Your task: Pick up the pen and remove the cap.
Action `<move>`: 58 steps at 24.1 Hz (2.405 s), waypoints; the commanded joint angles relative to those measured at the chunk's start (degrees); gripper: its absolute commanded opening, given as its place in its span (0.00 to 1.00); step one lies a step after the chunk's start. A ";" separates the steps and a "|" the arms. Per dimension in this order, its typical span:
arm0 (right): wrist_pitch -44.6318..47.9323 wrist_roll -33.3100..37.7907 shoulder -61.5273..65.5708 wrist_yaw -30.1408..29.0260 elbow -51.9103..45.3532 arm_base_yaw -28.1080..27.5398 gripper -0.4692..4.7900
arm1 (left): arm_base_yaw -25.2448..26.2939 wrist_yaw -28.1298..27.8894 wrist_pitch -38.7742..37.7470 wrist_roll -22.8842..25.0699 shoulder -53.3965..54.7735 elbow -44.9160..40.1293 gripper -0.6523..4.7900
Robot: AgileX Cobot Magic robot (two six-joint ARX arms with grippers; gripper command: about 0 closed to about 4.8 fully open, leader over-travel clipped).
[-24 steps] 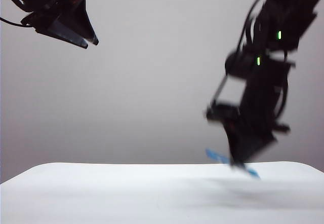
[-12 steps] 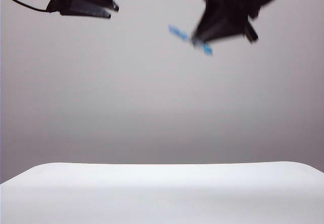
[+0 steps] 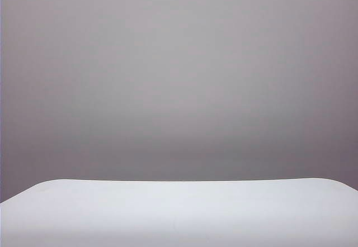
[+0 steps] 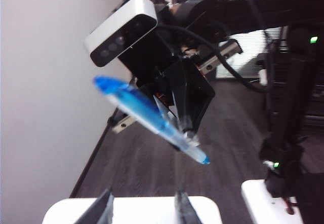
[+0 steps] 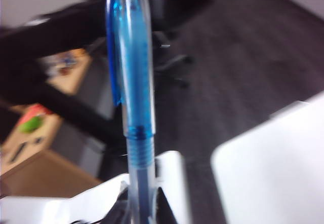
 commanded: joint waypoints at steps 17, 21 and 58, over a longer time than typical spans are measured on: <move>16.87 -0.81 2.08 -18.60 0.24 4.79 0.18 | -7.54 -9.90 38.80 -41.59 0.11 0.31 0.96; 21.49 2.05 2.84 -18.60 0.28 5.09 0.18 | -11.17 -10.03 40.24 -42.53 0.79 0.31 0.96; 22.14 3.74 4.61 -14.21 0.20 5.88 0.18 | -15.19 -15.19 41.97 -42.95 4.02 0.28 0.20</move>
